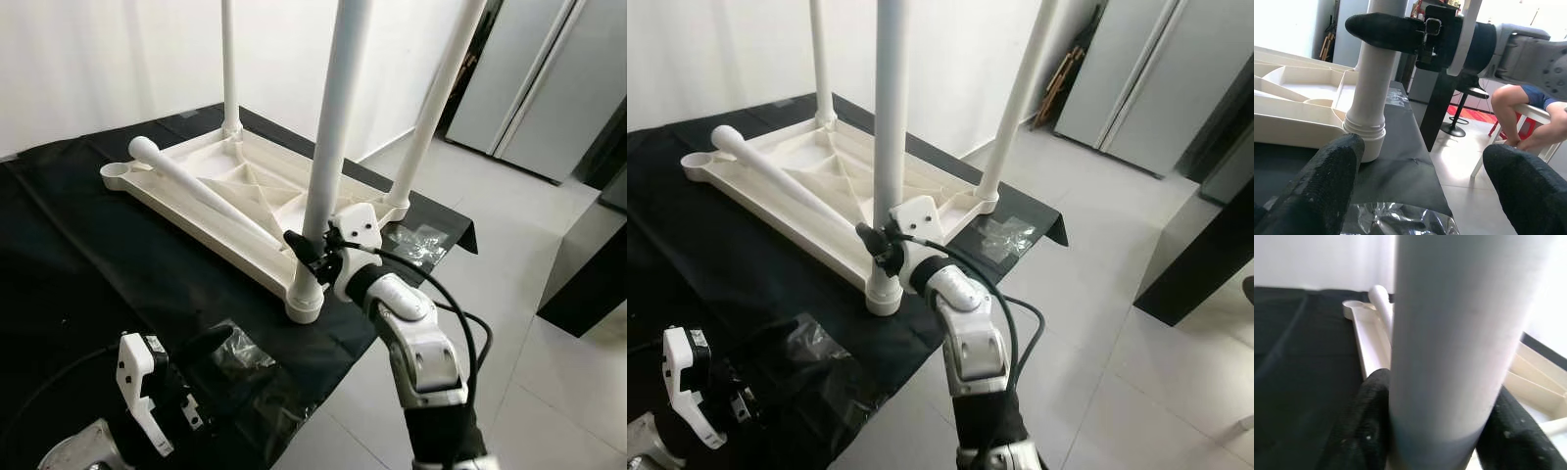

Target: Building children table

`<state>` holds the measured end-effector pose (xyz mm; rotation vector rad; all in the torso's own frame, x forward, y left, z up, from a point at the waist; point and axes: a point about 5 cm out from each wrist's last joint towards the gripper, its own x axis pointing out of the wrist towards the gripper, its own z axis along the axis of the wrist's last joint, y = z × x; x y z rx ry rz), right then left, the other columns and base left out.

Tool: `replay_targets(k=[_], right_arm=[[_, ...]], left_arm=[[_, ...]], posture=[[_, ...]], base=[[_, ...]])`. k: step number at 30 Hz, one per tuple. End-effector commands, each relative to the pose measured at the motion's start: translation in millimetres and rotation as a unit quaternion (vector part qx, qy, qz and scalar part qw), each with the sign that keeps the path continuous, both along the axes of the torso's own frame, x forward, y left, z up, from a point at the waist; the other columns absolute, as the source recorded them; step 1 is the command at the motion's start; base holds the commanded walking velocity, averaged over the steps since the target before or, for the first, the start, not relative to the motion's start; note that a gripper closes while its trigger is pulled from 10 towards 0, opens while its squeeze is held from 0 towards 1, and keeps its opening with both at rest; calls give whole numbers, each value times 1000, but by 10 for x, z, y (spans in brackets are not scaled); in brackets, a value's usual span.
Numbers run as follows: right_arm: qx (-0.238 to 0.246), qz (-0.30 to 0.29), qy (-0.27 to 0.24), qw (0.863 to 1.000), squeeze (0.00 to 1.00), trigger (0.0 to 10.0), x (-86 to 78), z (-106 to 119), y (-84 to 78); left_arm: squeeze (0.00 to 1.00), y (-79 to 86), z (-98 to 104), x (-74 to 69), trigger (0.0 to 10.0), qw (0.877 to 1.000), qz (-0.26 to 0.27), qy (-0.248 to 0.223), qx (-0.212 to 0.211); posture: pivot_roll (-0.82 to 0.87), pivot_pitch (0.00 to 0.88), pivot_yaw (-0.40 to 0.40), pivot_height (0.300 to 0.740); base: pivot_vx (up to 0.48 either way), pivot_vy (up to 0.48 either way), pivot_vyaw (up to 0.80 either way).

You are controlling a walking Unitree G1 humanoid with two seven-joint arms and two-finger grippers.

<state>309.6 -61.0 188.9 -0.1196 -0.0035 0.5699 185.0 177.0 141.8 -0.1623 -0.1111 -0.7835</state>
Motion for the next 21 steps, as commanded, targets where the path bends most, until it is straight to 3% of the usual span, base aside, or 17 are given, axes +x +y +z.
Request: replay_targets(k=[1,2,5,7,8,9,10,13,14,16,21], right_arm=[[-32,-14,77,996,796,10000,-33,-290,-43],[-18,21,73,997,1000,10000,-22,-218,-2],[-4,63,67,996,1000,10000,-14,-142,44],[13,196,27,980,1000,10000,90,90,49],[13,196,27,980,1000,10000,90,90,49],[12,315,18,949,1000,10000,179,263,-62],[10,341,21,940,1000,10000,195,291,-105],[10,351,27,936,1000,10000,196,301,-124],[-27,373,25,927,0,10000,299,282,-201],[-75,397,23,914,0,10000,450,296,-306],[-66,422,22,904,0,10000,505,382,-291]], left_arm=[[0,7,-9,-3,10000,1000,-5,6,-2],[0,4,-9,-1,10000,1000,-6,6,-2],[0,0,-8,1,10000,1000,-6,5,-2],[0,-13,-2,2,10000,1000,-5,3,-3],[0,-13,-2,2,10000,1000,-5,3,-3],[0,-26,10,-8,10000,1000,-2,1,-3],[0,-31,15,-12,10000,1000,-1,0,-3],[0,-34,17,-15,10000,1000,-1,0,-3],[0,-35,30,-40,10000,1000,17,-5,4],[0,-28,58,-106,10000,998,54,-12,13],[0,-38,76,-238,10000,996,79,-12,27]], posture=[[-64,98,-141,740],[-63,99,-142,740],[-62,100,-143,740],[-54,104,-150,740],[-54,104,-150,740],[-45,116,-156,740],[-45,116,-156,740],[-45,116,-156,740],[-12,152,-156,740],[10,175,-153,740],[39,203,-149,740]], base=[[0,0,0],[0,0,0],[0,0,0],[0,0,0],[0,0,0],[0,0,0],[0,0,0],[0,0,0],[0,0,0],[0,0,0],[0,0,0]])
